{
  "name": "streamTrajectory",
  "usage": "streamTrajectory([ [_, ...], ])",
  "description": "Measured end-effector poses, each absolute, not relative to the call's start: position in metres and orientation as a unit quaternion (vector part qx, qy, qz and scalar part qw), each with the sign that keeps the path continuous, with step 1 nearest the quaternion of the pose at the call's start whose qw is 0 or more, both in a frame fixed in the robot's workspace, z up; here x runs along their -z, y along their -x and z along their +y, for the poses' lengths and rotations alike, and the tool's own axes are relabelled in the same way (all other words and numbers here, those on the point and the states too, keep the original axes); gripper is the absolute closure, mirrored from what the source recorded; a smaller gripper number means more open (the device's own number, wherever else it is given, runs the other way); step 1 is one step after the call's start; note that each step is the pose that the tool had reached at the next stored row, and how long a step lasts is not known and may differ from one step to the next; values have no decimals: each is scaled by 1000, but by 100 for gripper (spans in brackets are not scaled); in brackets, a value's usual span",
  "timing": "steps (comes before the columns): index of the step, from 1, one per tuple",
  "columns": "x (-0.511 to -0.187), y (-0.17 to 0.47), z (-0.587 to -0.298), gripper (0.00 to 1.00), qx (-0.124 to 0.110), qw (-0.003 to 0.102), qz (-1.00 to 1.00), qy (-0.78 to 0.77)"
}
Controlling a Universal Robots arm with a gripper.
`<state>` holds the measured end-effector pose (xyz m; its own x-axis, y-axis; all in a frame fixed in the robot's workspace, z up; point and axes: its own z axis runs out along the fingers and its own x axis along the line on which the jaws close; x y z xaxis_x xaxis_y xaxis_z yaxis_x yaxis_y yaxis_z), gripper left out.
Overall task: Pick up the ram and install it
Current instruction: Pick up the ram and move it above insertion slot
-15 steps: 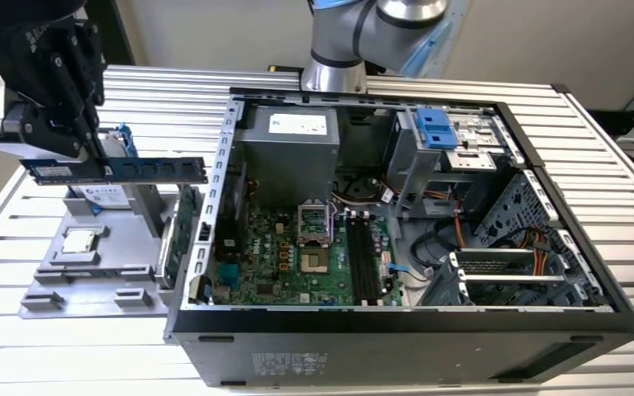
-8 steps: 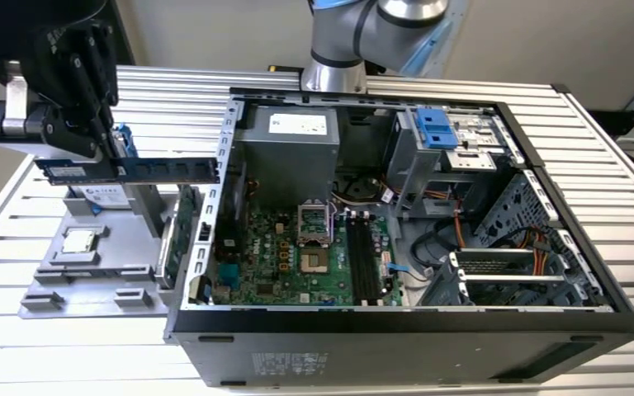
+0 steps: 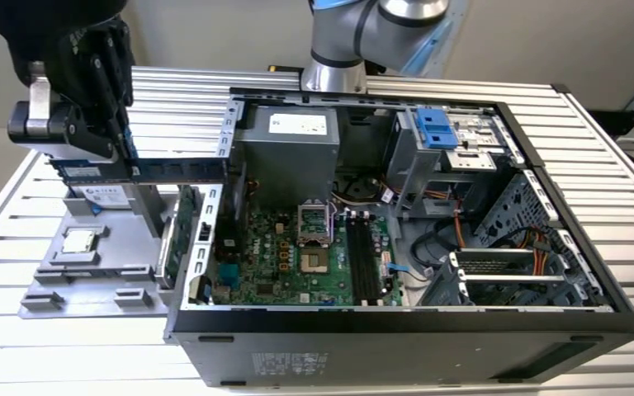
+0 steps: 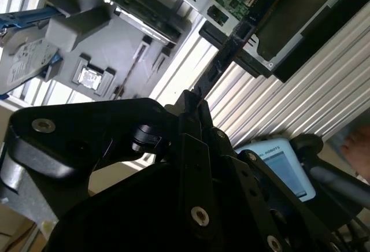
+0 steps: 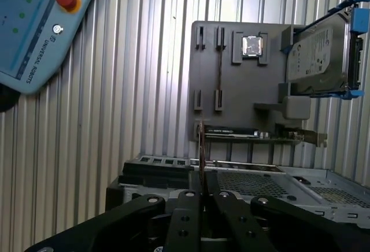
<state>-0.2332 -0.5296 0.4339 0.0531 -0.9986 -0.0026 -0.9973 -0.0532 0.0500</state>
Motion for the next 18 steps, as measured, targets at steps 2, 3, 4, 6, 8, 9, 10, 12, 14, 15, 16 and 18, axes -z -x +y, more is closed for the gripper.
streamTrajectory([
  [2, -434, 227, -530, 100, 18, 17, -688, -725],
  [3, -434, 225, -530, 100, 18, 17, -688, -725],
  [4, -434, 223, -530, 100, 18, 17, -689, -725],
  [6, -433, 219, -530, 100, 18, 17, -691, -723],
  [8, -433, 218, -530, 100, 18, 17, -694, -719],
  [9, -433, 217, -530, 100, 19, 17, -697, -717],
  [10, -433, 217, -530, 100, 19, 17, -700, -713],
  [12, -432, 217, -530, 100, 19, 16, -708, -706],
  [14, -432, 217, -530, 100, 19, 16, -714, -700],
  [15, -432, 216, -530, 100, 19, 16, -716, -698],
  [16, -432, 215, -530, 100, 19, 16, -717, -697],
  [18, -432, 211, -530, 100, 19, 16, -719, -695],
])
